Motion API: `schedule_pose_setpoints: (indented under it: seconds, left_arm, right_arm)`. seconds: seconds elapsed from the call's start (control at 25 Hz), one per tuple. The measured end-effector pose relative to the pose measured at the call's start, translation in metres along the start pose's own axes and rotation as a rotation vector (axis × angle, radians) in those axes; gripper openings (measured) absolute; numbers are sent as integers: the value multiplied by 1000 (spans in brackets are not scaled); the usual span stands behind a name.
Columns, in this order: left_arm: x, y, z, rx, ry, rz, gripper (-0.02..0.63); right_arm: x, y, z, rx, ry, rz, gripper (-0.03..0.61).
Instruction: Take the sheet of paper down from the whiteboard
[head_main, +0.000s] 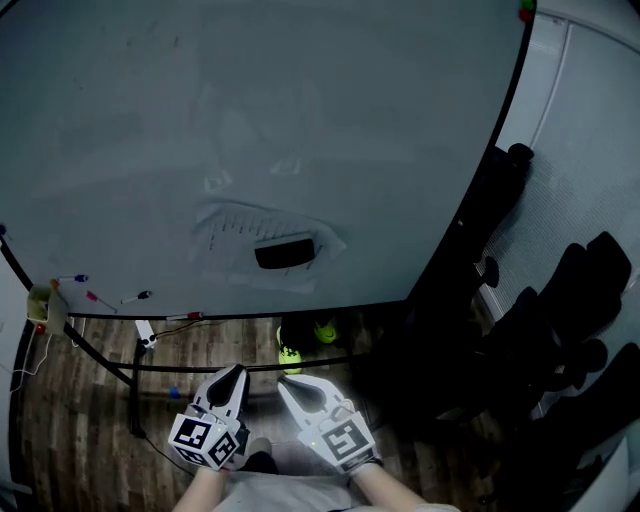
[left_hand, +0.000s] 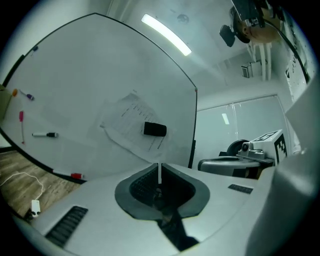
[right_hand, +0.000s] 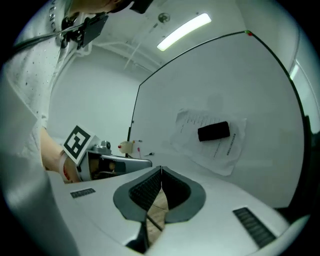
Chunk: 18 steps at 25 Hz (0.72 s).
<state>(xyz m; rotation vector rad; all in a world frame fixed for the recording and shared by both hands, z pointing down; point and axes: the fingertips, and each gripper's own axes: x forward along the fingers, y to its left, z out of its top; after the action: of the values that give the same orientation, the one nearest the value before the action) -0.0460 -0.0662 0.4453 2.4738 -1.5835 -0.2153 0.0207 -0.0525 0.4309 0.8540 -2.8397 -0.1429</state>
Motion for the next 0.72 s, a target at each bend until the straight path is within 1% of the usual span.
schedule_pose_setpoints:
  seconds: [0.2,0.28,0.36,0.44,0.48,0.52,0.56,0.68,0.72]
  left_arm:
    - [33,30,28,88,-19,-7,18]
    - [43,40,37,113,-20,-7,22]
    - [53,49,42,122,-21,-19,61]
    - [62,57,47,126,-24,-27,84]
    - [67,61,49,129,-25,-27,91]
    - [70,65,50,133,-27,-24,97]
    - [73,70,53,138,-29,-16,106]
    - [79,88,61,156,-43,31,131]
    - [80,94,63,160,-47,44,138]
  right_arm:
    - [35,-40,16,-245,31,-112,20]
    - [46,-53,20,-304,49,-147,20]
    - [57,-64,23,-347,60,-170,20]
    - [68,-73,27,-383,68,-182,25]
    - [73,-77,28,-401,72,-186,35]
    - [78,-82,29,-420,79,-192,68]
    - [82,-88,31,-444,86,-203,121]
    - [91,-103,39,-539,102,-250,142]
    - [93,-109,43,-571,105,-268,159]
